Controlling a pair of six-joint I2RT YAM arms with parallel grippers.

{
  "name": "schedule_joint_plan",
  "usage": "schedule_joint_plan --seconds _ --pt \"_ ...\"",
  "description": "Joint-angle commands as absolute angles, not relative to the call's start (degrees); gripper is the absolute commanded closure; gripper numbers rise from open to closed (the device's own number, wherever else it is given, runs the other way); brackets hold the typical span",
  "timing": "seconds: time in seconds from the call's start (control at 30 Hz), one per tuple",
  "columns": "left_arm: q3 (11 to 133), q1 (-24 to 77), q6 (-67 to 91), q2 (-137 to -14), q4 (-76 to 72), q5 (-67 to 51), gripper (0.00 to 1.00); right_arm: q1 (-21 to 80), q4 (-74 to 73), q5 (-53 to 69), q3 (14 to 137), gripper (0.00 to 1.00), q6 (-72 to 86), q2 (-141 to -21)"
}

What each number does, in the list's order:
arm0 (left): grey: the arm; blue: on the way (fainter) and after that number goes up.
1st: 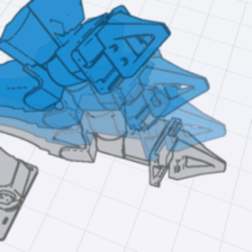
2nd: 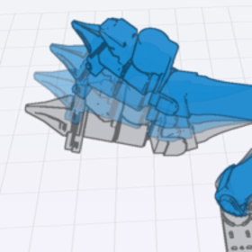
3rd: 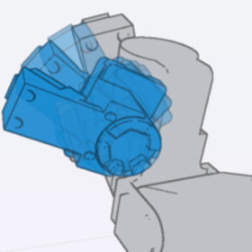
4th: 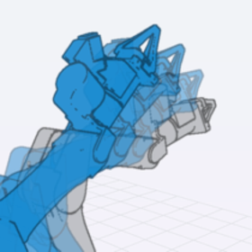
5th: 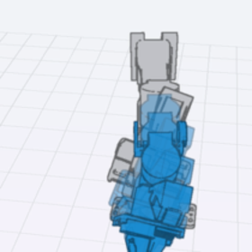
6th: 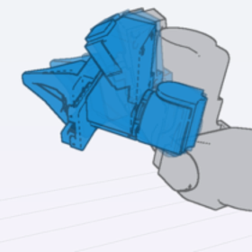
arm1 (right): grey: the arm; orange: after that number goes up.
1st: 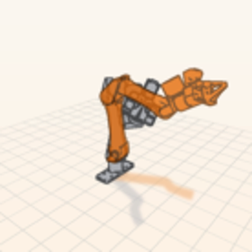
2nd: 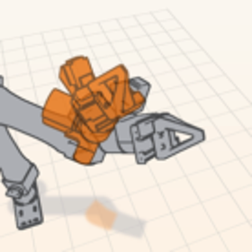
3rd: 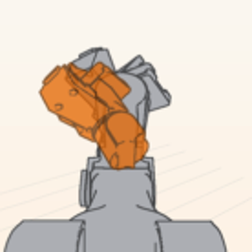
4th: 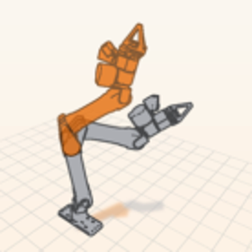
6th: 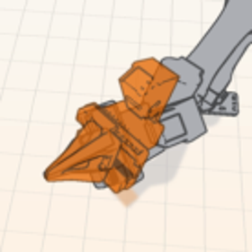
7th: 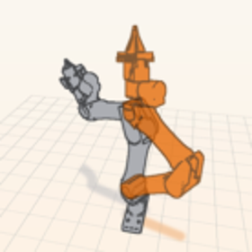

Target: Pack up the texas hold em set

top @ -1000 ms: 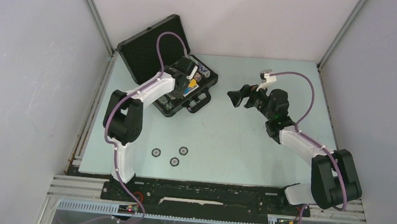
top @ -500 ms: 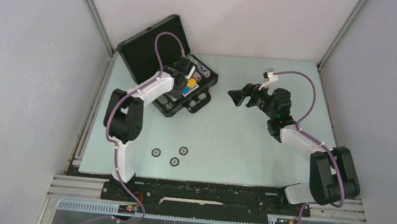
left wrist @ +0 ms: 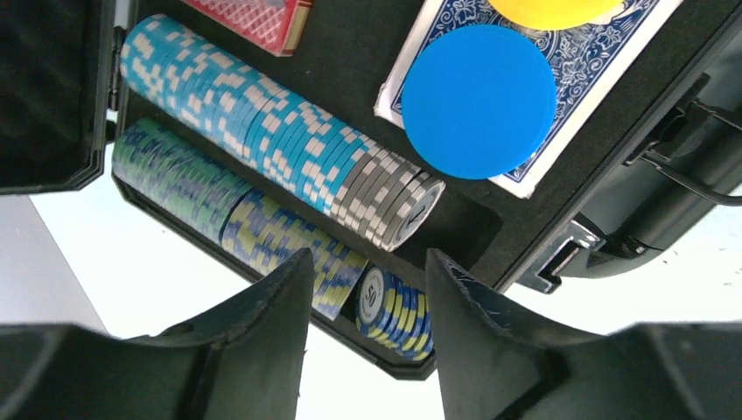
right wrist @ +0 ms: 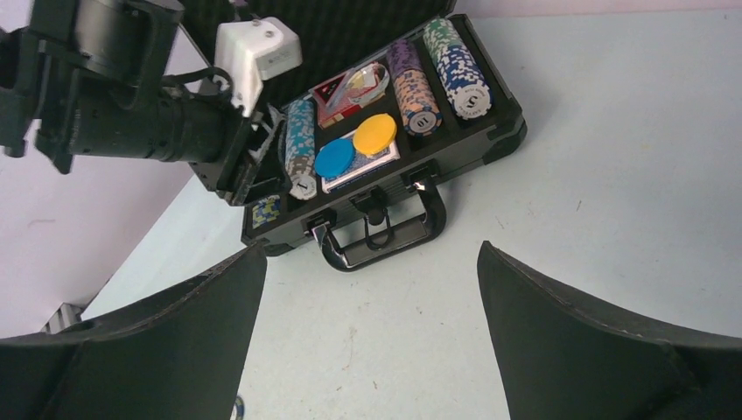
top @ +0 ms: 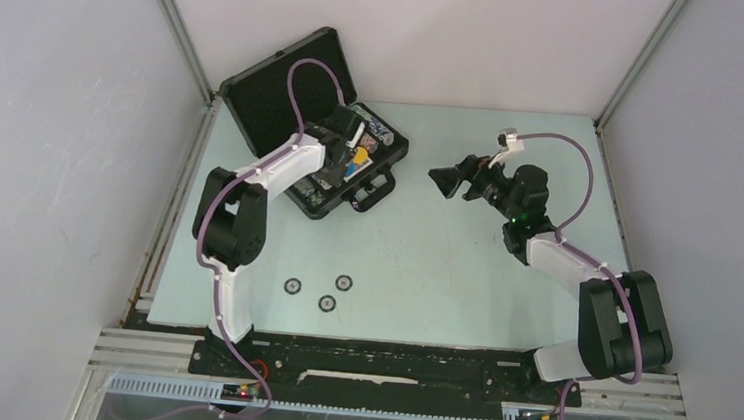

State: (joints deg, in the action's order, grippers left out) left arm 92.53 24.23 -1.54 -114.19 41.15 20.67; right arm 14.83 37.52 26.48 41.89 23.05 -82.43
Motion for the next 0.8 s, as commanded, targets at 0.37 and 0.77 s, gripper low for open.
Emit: schedule_joint_plan --seconds 0.37,0.77 --pt "87.8 26.5 10.7 -76.8 33.6 22.6 0.18 14.9 15.6 7.2 52.9 0.00 32.3 -87.6" --pt "66.8 20.7 20.1 -51.8 16.6 8.9 0.17 32.9 -29.7 -12.1 72.0 0.00 46.1 -99.5"
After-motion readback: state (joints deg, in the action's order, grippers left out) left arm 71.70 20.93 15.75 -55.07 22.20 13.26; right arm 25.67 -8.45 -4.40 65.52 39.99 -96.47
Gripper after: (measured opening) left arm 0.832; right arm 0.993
